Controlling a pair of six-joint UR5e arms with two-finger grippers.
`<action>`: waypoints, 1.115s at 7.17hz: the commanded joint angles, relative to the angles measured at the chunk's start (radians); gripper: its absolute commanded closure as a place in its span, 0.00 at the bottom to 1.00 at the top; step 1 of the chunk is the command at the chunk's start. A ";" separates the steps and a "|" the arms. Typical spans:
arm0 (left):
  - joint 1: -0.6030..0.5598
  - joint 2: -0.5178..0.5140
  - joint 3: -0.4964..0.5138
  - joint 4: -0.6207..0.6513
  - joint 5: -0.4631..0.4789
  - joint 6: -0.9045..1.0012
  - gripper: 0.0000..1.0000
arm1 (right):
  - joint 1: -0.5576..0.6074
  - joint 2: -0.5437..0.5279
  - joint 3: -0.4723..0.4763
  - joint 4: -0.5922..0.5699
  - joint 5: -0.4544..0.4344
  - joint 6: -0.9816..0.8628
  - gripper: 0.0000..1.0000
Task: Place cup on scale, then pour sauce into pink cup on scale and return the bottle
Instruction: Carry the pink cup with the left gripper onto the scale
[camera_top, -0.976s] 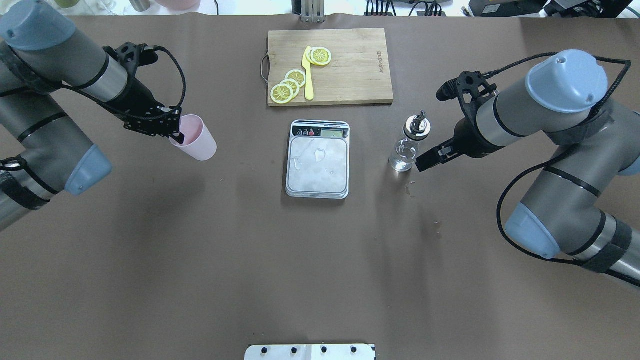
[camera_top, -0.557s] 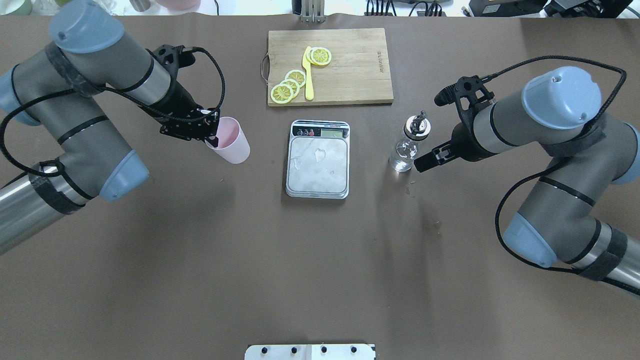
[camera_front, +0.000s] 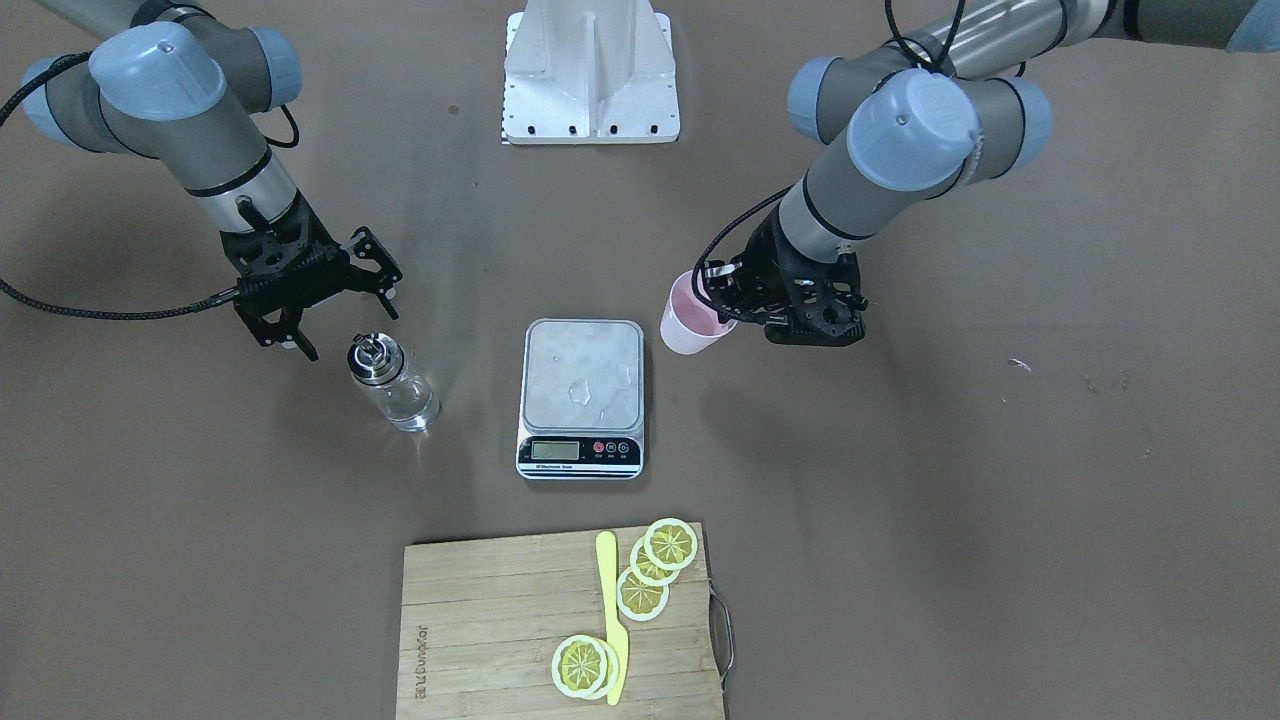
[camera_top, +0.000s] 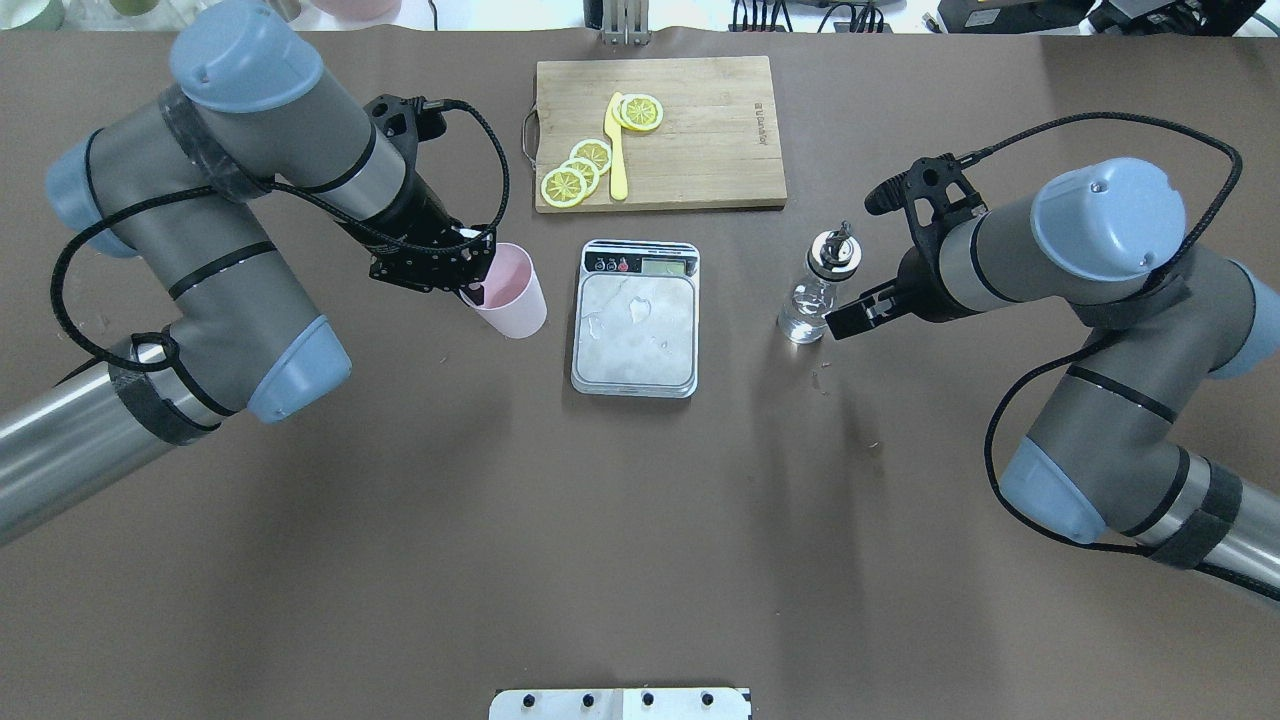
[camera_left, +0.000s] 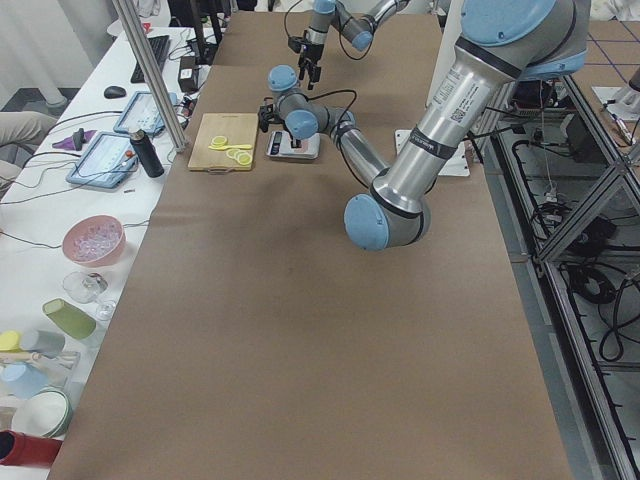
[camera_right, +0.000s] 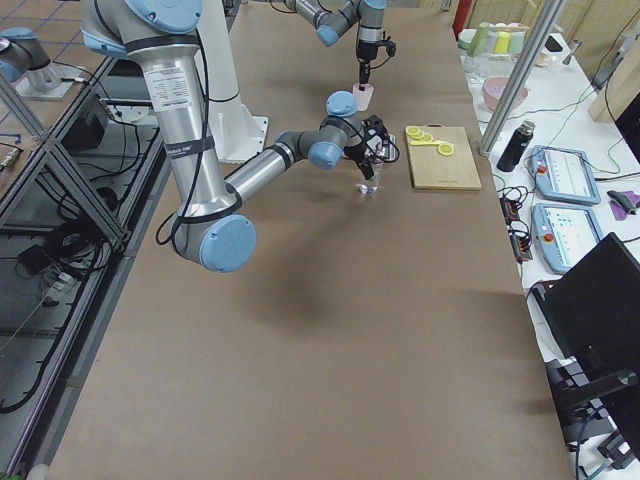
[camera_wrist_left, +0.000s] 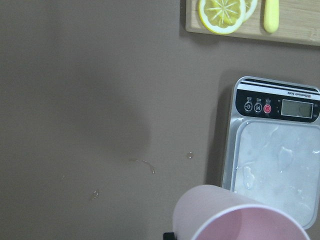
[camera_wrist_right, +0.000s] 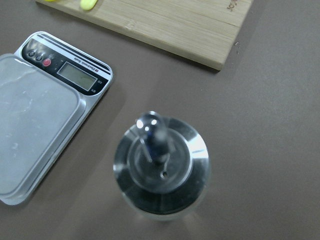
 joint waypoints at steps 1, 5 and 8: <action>0.035 -0.026 -0.002 0.003 0.032 -0.039 1.00 | -0.013 0.011 -0.050 0.093 -0.037 0.000 0.00; 0.083 -0.083 0.004 0.056 0.092 -0.067 1.00 | -0.044 0.018 -0.081 0.140 -0.091 0.000 0.00; 0.130 -0.088 0.006 0.060 0.166 -0.076 1.00 | -0.047 0.033 -0.098 0.153 -0.114 0.000 0.00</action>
